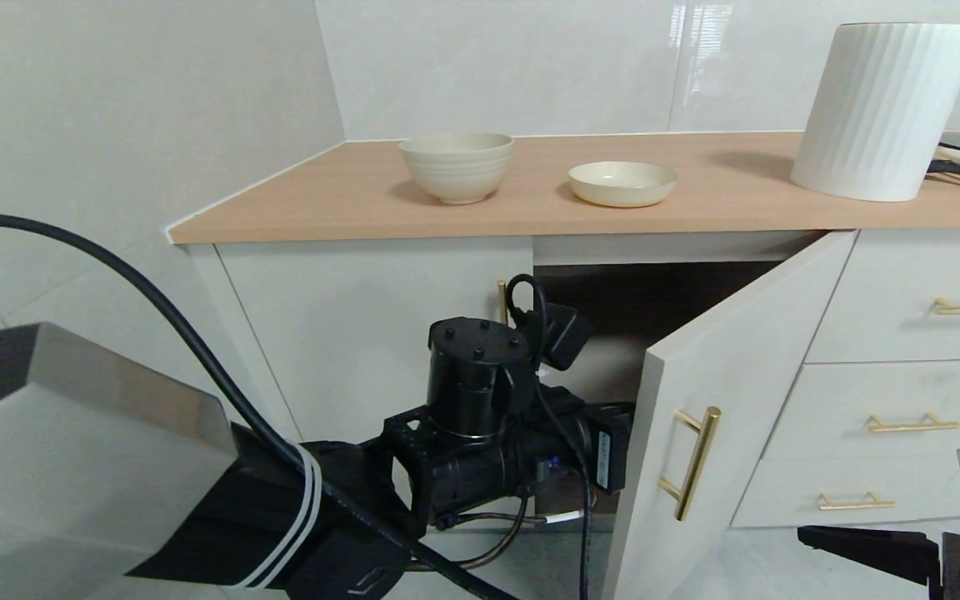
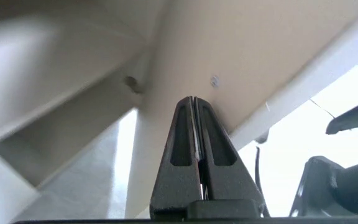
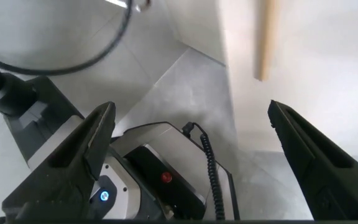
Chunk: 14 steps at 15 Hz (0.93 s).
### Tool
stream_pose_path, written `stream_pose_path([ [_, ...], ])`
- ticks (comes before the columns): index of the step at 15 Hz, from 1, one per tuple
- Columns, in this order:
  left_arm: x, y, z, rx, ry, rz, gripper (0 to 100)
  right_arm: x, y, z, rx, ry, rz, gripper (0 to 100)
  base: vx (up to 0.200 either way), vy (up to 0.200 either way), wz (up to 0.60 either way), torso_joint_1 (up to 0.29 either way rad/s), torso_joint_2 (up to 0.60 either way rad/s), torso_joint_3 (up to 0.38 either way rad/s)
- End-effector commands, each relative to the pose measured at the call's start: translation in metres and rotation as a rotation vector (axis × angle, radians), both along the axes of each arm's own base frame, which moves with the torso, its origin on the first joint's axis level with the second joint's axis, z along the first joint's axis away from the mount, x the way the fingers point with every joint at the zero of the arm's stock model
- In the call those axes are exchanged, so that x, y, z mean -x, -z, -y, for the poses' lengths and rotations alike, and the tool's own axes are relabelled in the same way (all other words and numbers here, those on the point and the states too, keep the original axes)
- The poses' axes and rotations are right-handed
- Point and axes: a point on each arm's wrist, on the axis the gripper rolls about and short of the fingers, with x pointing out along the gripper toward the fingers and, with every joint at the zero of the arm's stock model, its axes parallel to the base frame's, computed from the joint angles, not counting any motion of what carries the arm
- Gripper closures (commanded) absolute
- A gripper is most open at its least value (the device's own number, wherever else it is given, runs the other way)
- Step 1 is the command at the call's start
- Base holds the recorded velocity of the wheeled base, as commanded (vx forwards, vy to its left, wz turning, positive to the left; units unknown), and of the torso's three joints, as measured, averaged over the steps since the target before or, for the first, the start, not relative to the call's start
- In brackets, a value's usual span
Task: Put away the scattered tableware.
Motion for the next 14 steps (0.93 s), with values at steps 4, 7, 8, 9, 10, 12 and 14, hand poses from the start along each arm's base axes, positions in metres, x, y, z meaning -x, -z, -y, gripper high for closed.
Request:
stream_pose_path([
  [4,-0.003,0.007,0.003,-0.01,-0.003,-0.011,100,0.0,-0.001,0.0,-0.002,-0.001,0.001,0,0.0,0.0,0.0,0.0,0.0,0.0],
  [7,0.005,0.011,0.005,-0.03,-0.009,-0.016,100,0.008,-0.009,0.006,-0.056,-0.03,0.045,0,0.0,0.0,0.0,0.0,0.0,0.0],
  [8,0.006,0.008,0.007,-0.022,-0.005,-0.009,100,0.011,-0.014,0.009,-0.078,-0.042,0.064,0,0.0,0.0,0.0,0.0,0.0,0.0],
  [9,0.008,0.007,0.014,-0.02,0.008,-0.007,100,0.013,-0.019,0.011,-0.101,-0.044,0.089,0,0.0,0.0,0.0,0.0,0.0,0.0],
  [10,0.009,0.013,0.019,-0.031,0.02,-0.016,100,0.015,-0.023,0.012,-0.113,-0.044,0.103,0,0.0,0.0,0.0,0.0,0.0,0.0],
  [12,0.016,0.028,0.034,-0.054,0.038,-0.027,100,0.019,-0.027,0.016,-0.137,-0.046,0.129,0,0.0,0.0,0.0,0.0,0.0,0.0],
  [14,0.016,0.024,0.044,-0.038,0.027,-0.008,100,0.021,-0.031,0.018,-0.155,-0.045,0.15,0,0.0,0.0,0.0,0.0,0.0,0.0],
])
